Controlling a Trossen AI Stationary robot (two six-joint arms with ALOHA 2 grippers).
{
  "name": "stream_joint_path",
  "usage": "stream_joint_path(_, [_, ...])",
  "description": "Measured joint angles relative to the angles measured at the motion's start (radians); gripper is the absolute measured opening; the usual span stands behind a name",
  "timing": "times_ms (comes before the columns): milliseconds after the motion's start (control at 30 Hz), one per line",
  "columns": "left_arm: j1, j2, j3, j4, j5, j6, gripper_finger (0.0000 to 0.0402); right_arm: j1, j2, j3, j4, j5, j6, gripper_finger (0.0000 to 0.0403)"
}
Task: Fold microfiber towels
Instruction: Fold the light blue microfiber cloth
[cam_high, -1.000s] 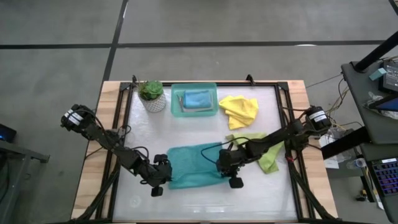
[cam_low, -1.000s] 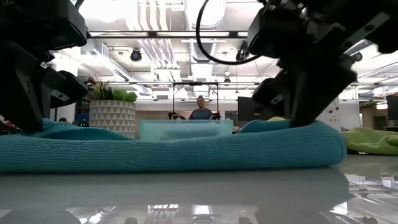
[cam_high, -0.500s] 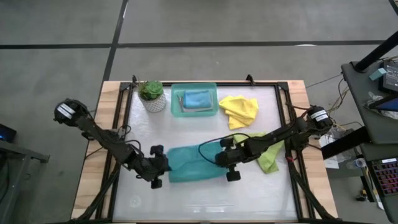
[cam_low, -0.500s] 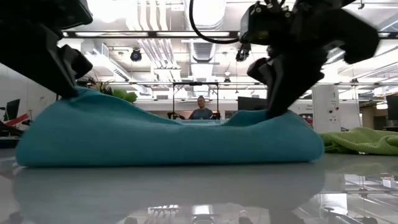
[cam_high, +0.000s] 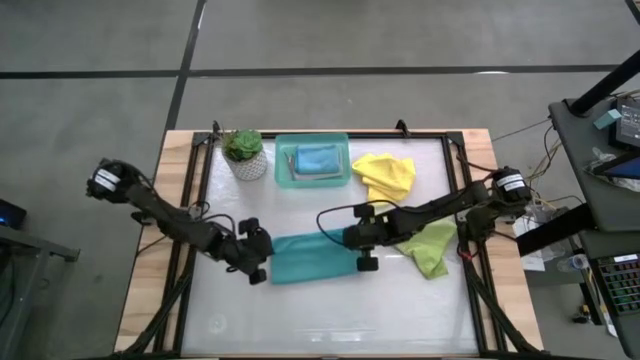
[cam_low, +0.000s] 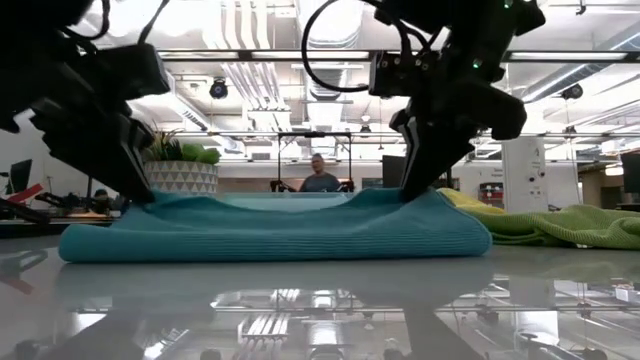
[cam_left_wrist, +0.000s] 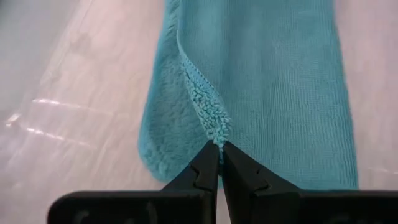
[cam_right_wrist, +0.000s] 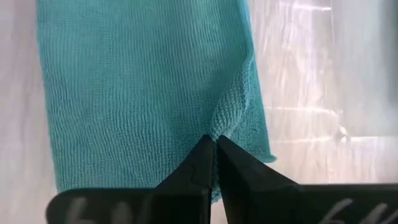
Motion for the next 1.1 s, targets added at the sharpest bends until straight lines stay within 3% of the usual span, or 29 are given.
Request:
stream_joint_path(267, [0.014, 0.020, -0.001, -0.002, -0.001, -0.001, 0.0000, -0.016, 0.012, 0.000, 0.029, 0.000, -0.007, 0.0014])
stream_joint_path(500, [0.015, 0.017, -0.001, -0.015, -0.004, -0.053, 0.0006, -0.026, 0.045, -0.001, 0.023, 0.037, -0.002, 0.0052])
stream_joint_path(900, [0.019, 0.011, 0.022, -0.118, -0.020, -0.051, 0.0126, -0.025, 0.037, -0.001, -0.030, 0.050, 0.000, 0.0121])
stream_joint_path(1100, [0.019, -0.014, 0.046, -0.104, -0.020, -0.003, 0.0147, -0.024, 0.032, 0.000, -0.012, 0.051, 0.027, 0.0126])
